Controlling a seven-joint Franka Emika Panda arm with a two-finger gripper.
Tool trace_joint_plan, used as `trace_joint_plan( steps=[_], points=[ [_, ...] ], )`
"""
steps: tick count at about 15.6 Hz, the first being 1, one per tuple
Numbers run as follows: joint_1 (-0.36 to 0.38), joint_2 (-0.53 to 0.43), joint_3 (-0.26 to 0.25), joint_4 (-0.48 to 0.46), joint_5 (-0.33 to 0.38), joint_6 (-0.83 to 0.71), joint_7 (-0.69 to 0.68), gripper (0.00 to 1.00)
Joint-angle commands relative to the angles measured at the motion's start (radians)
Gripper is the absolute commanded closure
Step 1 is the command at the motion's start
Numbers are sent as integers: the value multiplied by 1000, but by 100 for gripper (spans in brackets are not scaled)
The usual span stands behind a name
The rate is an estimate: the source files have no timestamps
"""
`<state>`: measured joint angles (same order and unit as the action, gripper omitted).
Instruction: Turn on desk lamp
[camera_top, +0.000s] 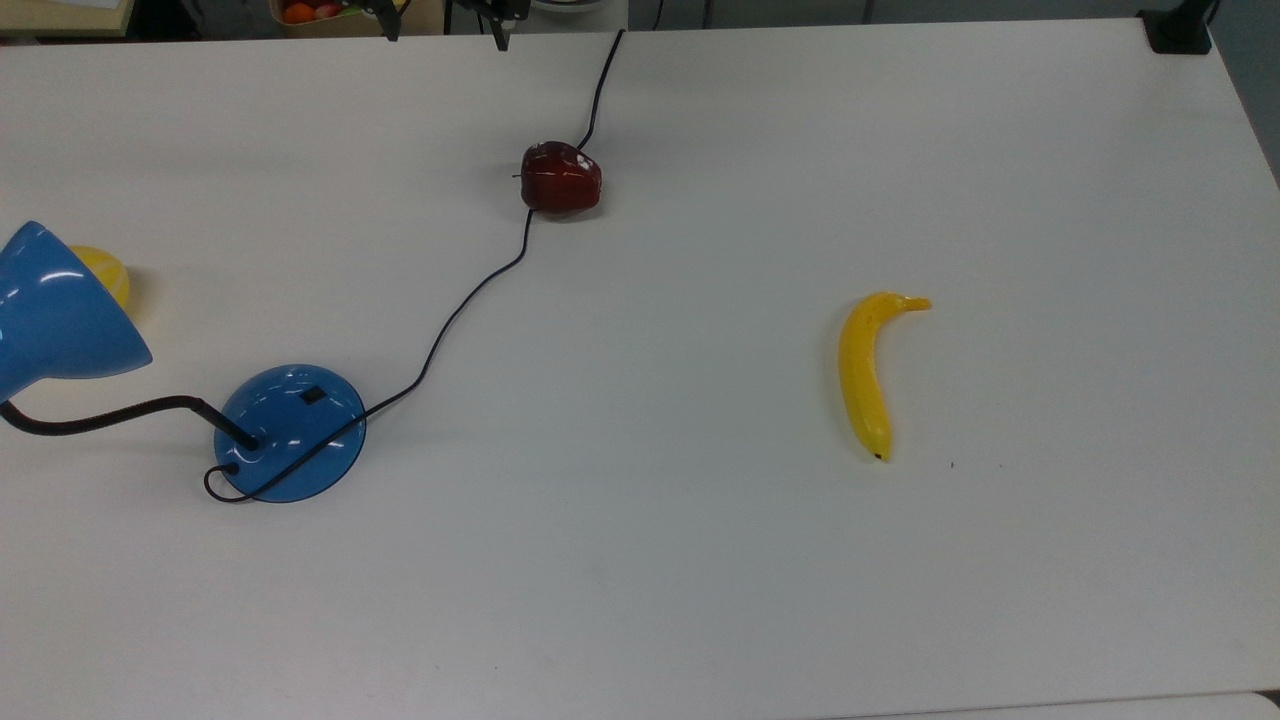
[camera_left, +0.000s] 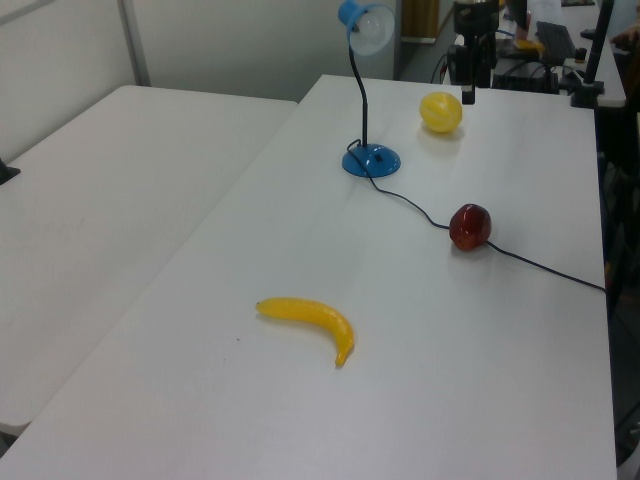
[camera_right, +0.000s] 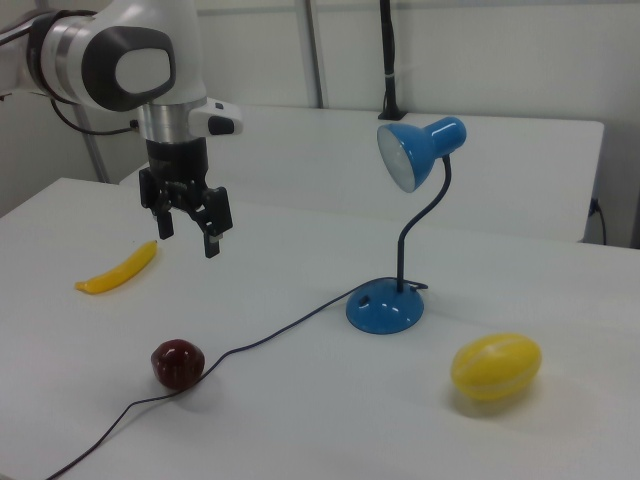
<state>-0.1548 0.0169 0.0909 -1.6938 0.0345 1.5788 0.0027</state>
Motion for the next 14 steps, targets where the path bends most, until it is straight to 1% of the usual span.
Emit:
trace_joint_plan(
  steps=[1, 10, 11, 12, 14],
  points=[
    [-3, -25, -10, -17, 10, -19, -21, 0],
    [-25, -20, -11, -17, 7, -2, -18, 1],
    [-25, -18, -11, -17, 7, 3, -18, 14],
    [-26, -15, -11, -15, 5, 7, -17, 31],
    [-31, -9, -11, -17, 8, 59, 3, 73]
  ],
)
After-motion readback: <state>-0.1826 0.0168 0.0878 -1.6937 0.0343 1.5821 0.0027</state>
